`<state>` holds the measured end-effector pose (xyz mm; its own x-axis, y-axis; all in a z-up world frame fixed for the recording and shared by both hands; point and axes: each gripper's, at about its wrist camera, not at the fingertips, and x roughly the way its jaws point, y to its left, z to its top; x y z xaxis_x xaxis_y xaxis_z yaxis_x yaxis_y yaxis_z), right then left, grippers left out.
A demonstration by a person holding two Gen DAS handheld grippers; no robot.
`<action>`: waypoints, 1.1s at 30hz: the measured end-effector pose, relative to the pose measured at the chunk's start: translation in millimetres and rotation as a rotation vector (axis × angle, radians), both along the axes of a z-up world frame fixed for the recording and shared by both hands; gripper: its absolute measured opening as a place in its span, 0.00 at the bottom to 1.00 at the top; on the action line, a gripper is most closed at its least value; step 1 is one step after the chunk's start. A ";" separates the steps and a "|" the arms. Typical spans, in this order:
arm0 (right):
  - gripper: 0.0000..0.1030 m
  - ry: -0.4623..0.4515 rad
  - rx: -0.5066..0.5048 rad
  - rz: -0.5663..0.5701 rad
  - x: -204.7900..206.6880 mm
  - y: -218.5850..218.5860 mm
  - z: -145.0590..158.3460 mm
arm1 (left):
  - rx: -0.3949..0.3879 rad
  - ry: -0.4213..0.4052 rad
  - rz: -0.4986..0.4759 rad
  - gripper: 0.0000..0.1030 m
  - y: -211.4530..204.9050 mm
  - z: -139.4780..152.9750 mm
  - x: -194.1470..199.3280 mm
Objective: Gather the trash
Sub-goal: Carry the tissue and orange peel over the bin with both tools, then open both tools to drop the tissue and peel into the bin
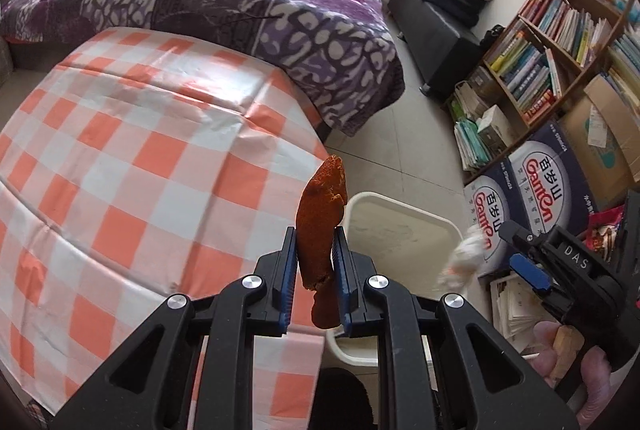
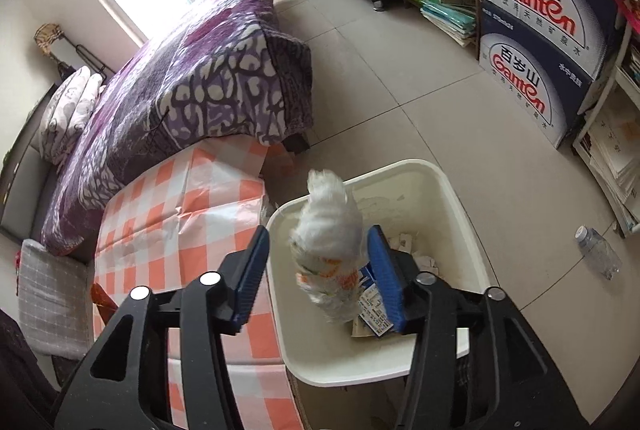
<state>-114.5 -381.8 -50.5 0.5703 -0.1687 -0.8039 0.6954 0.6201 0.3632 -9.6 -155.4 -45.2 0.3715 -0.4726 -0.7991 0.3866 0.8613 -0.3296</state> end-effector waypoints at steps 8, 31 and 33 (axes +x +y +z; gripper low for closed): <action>0.67 -0.040 0.029 -0.121 -36.1 -37.2 3.6 | -0.034 0.072 -0.136 0.17 -58.5 -20.0 -22.7; 0.93 -0.074 -0.551 -0.097 -58.6 53.7 56.5 | 0.257 -0.508 0.155 0.93 31.1 33.9 -77.7; 0.93 -0.057 -0.576 -0.028 -54.3 72.2 51.3 | 0.281 -0.475 0.221 0.93 48.1 34.4 -75.7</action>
